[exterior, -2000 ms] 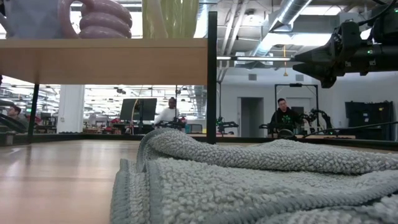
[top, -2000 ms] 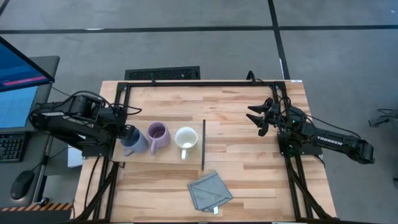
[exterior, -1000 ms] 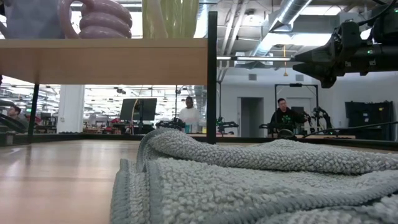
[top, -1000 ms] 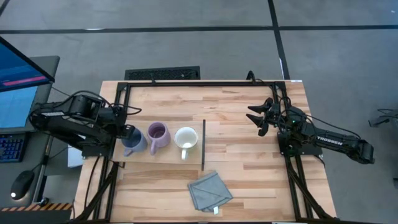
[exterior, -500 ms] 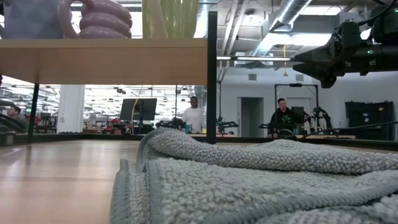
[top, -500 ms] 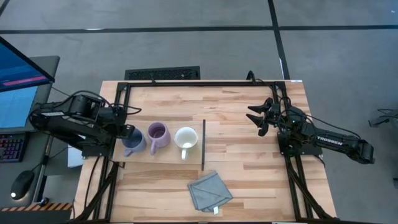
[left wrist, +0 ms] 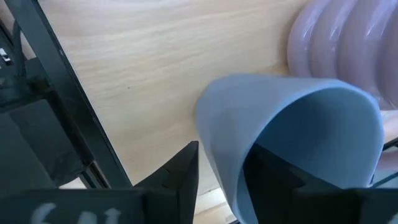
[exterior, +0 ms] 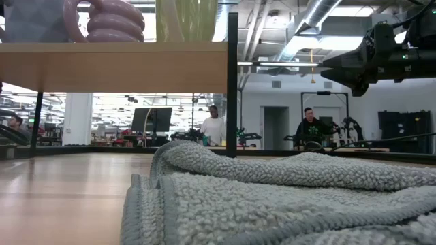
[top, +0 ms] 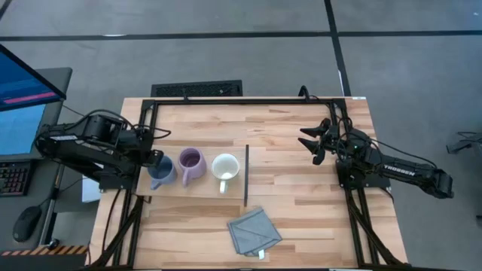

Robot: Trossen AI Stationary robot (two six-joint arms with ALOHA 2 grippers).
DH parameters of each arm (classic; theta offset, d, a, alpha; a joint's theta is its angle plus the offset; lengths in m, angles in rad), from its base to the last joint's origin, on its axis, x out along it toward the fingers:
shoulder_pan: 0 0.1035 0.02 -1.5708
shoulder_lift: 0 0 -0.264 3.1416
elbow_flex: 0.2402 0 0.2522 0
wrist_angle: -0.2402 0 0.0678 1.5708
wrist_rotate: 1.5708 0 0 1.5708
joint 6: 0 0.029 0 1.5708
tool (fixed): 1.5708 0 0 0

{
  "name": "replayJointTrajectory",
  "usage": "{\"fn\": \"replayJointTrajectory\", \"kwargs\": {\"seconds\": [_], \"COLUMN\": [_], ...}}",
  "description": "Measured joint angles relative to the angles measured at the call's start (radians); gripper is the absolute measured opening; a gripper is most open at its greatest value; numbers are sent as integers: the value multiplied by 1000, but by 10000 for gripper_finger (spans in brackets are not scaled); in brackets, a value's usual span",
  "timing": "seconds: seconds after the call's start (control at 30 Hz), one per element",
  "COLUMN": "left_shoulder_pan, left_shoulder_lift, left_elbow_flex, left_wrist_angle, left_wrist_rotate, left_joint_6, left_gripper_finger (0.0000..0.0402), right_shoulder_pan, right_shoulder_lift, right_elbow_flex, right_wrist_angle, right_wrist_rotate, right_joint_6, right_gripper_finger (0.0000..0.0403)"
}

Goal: Stack small to large cups/mugs on shelf
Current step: Put the blue mug on the shelf

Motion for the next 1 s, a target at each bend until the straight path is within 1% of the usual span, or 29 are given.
{"fn": "replayJointTrajectory", "kwargs": {"seconds": [0.2, 0.37, 0.53, 1.0], "left_shoulder_pan": [0, 0, 0, 0], "left_shoulder_lift": [-25, -50, -53, -52], "left_elbow_flex": [0, 0, 0, 0], "left_wrist_angle": [-2, -2, -1, -1], "left_wrist_rotate": [-20, -20, -43, -64], "left_joint_6": [-44, -79, -81, -97], "left_gripper_finger": [122, 124, 124, 124], "right_shoulder_pan": [0, 0, 0, 0], "right_shoulder_lift": [0, 0, 0, 0], "right_elbow_flex": [0, 0, 0, 0], "right_wrist_angle": [0, 0, 0, -1], "right_wrist_rotate": [0, 0, 0, 0], "right_joint_6": [0, 0, 0, 0], "right_gripper_finger": [230, 230, 230, 230]}}
